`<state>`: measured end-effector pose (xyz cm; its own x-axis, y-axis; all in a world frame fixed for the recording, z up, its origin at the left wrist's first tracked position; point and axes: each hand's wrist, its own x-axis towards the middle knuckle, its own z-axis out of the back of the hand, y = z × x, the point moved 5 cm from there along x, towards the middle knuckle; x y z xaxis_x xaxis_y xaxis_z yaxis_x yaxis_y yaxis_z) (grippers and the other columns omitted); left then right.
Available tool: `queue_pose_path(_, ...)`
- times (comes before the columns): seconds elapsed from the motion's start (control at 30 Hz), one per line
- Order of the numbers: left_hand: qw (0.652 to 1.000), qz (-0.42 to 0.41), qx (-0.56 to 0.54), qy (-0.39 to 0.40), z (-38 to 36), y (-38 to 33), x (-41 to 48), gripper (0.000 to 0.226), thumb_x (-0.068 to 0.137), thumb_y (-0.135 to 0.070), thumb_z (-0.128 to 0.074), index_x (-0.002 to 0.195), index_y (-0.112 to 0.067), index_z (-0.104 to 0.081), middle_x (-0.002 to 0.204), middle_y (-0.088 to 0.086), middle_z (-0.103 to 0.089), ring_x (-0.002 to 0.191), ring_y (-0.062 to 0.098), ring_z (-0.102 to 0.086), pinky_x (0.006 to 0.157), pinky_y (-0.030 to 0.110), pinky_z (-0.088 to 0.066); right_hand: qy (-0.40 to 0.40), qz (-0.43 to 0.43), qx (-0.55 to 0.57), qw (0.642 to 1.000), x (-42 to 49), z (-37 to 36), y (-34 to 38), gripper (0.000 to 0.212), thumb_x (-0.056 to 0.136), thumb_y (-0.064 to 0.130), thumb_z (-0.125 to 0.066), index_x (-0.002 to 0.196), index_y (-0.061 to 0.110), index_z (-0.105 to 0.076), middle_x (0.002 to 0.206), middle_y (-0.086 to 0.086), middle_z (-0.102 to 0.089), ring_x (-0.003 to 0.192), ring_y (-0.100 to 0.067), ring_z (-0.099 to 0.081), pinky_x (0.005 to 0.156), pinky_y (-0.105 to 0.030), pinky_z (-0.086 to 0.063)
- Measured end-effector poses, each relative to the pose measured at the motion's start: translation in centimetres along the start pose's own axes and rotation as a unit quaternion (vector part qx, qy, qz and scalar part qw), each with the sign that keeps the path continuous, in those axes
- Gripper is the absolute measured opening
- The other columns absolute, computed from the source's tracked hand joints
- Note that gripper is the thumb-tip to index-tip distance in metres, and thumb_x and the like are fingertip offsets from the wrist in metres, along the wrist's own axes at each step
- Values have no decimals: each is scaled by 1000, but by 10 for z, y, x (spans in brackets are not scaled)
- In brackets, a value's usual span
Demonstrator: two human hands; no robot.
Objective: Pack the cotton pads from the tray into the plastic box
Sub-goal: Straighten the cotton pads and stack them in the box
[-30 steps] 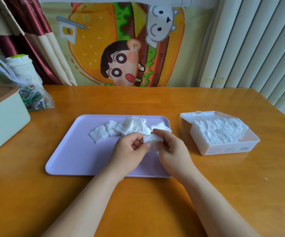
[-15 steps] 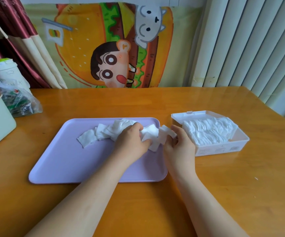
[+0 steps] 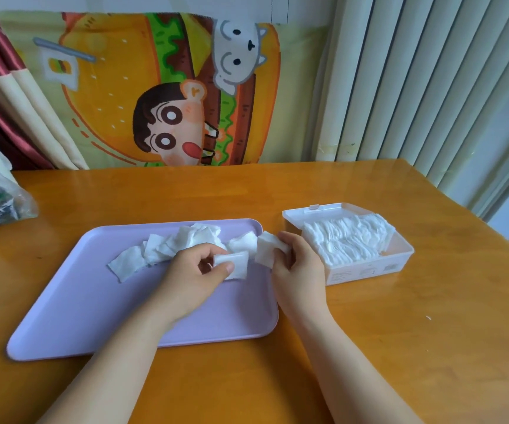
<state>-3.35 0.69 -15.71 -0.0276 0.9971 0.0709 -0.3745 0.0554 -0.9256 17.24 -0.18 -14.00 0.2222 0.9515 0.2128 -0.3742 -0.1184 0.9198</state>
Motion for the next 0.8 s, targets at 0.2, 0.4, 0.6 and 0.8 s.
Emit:
queue_pose_path(0.2,978,44,-190,76,-8,-10,-13,16,82,0,-83,90,-9,-73,66,2,-60,52,9,-49,51,16,-41,73,-7,38,997,6,-4,-2,30,98,13,-70,127,20,-72,106,16,-76,97,5,-71,80,-9,-52)
queue_pose_path(0.4,980,37,-183,67,-9,-10,-17,15,83,2,-83,94,-3,-73,65,1,-66,55,11,-57,51,15,-44,174,-16,59,983,-3,-15,2,32,98,8,-70,126,22,-72,104,10,-80,89,0,-74,74,-20,-59)
queue_pose_path(0.6,985,30,-167,31,-5,-8,-16,18,83,0,-84,95,0,-71,68,5,-65,57,15,-57,52,16,-45,196,25,3,980,-4,-14,7,43,100,-1,-54,135,18,-70,97,11,-76,77,6,-67,73,-12,-49)
queue_pose_path(0.8,986,44,-161,29,-7,-7,-17,19,83,2,-84,94,2,-68,67,7,-62,53,11,-55,48,17,-42,205,8,22,979,-4,-15,5,41,103,3,-52,134,23,-69,86,16,-72,79,1,-66,80,-20,-50)
